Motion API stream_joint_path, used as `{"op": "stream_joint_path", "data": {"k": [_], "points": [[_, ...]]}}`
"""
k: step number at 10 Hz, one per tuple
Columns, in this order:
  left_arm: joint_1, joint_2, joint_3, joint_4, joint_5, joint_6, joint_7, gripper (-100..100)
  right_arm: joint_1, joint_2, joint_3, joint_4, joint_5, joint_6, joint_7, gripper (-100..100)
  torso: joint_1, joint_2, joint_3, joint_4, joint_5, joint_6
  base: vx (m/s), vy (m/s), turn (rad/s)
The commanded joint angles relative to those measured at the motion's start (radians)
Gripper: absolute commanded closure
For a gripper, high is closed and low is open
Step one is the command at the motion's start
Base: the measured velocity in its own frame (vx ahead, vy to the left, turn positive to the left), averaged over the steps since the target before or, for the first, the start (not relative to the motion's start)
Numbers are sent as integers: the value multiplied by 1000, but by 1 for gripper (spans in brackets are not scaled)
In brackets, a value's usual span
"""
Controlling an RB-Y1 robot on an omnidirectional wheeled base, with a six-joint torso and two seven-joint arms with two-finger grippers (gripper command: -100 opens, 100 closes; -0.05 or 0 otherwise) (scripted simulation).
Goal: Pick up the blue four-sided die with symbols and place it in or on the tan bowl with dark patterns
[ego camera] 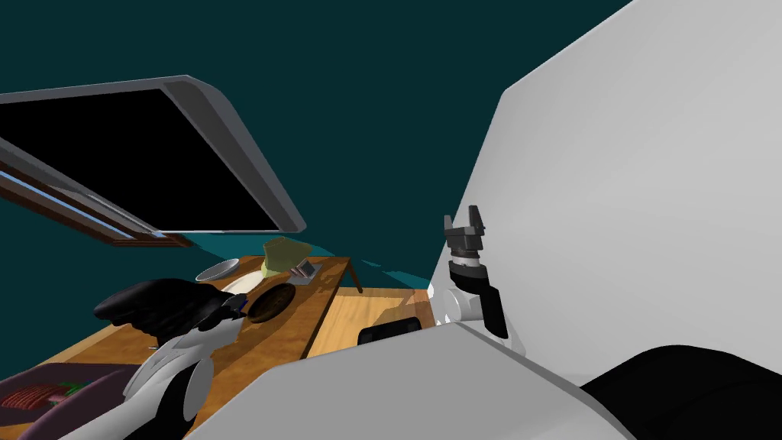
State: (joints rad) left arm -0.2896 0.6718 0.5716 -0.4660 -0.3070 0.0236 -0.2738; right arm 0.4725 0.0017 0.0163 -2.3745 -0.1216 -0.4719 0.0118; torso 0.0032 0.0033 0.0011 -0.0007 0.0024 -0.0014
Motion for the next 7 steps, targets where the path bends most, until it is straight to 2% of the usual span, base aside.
{"op": "stream_joint_path", "data": {"k": [1, 4, 5, 7], "points": [[-18, 13, -15, 8, 8, 50, 6, 100, 0, 0, 0, 0, 0, 0, 0, 0, 0, 0, 0, 0, 0, 0, 9, -43, -147], [-40, 33, -54, 20, 28, 138, 17, 100, 0, 0, 0, 0, 0, 0, 0, 0, 0, -1, -1, -1, 1, -1, 4, -31, -115], [-40, 33, -54, 20, 28, 146, 17, 100, 0, 0, 0, 0, 0, 0, 0, 0, 1, -1, -1, -1, 1, -1, 6, -15, -50], [-50, 42, -81, 28, 40, 200, 24, 100, 0, 0, 0, 0, 0, 0, 0, 0, 3, -1, -1, -2, 1, -2, 8, -12, -79]]}}
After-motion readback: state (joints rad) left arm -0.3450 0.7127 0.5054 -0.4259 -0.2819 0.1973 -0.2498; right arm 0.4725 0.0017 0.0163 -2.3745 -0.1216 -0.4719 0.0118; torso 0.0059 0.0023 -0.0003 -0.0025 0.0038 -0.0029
